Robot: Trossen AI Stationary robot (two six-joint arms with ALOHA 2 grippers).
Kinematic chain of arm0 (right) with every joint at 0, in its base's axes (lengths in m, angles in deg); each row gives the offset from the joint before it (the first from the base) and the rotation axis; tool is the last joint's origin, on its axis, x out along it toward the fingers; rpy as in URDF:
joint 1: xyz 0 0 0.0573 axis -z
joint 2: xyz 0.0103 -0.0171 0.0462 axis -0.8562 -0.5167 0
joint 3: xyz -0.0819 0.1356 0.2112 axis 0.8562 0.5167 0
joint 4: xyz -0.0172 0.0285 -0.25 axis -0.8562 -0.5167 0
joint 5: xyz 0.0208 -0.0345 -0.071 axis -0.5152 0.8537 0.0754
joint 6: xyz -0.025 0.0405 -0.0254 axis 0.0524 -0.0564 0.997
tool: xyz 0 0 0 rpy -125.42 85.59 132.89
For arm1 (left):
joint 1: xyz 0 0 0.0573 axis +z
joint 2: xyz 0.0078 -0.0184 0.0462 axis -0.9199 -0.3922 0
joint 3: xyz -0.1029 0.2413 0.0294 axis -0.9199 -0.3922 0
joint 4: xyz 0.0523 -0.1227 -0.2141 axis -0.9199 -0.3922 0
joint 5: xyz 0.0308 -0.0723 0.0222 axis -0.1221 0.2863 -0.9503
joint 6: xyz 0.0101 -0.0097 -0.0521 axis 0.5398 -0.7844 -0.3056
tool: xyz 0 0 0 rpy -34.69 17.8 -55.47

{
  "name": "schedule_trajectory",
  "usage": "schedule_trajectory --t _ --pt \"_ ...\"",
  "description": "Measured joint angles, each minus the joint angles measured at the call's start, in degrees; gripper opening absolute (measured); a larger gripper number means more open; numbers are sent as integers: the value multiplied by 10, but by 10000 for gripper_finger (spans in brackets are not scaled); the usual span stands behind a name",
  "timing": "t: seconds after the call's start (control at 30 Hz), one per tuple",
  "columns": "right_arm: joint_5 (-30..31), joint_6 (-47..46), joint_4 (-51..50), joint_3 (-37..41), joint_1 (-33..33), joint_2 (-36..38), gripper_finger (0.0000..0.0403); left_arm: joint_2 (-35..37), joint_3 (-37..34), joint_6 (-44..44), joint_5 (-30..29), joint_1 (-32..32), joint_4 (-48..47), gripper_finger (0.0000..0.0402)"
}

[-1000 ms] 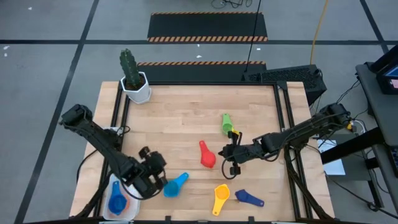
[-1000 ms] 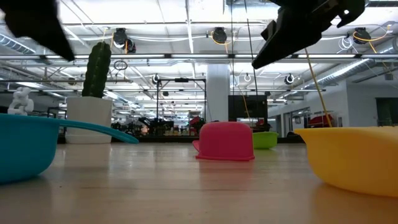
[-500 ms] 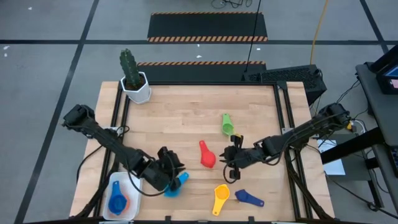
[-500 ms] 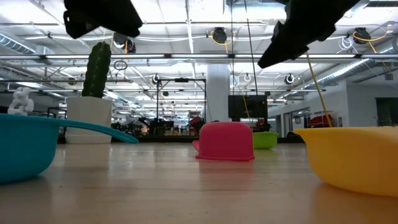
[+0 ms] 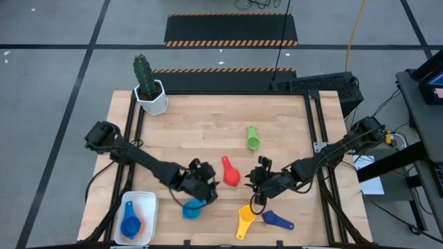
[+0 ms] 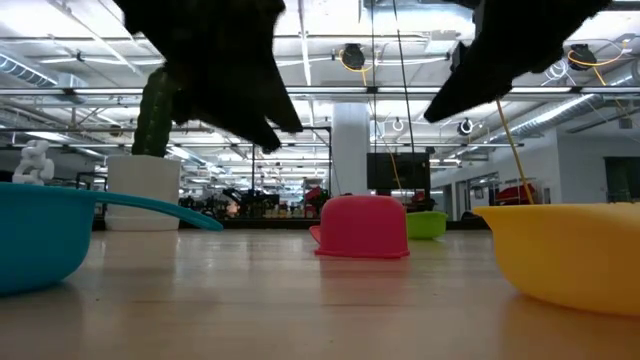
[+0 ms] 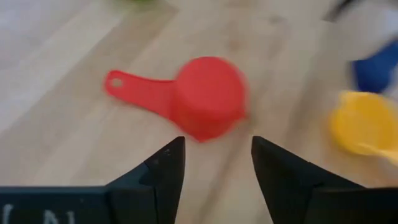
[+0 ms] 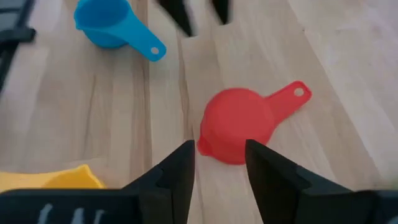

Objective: Nest measuring cups in basket
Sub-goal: Stack the red measuring cup on top of the blue measuring cup into the white bin

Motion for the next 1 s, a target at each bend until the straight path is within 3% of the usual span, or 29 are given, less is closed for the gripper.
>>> schedule_trajectory --t 0.1,0.27,0.53,0.73,1.0 --pt "-2 2 10 0 0 -21 137 -11 0 -9 8 29 -1 191" --pt "-3 27 22 0 2 -37 137 -11 0 -38 68 94 -4 191" --pt "-4 54 6 0 4 -33 137 -11 0 36 150 186 7 191" --pt "-3 118 -17 0 13 -33 137 -11 0 129 261 228 37 192" --pt "-4 182 -64 0 37 -33 137 -11 0 160 253 257 35 215"
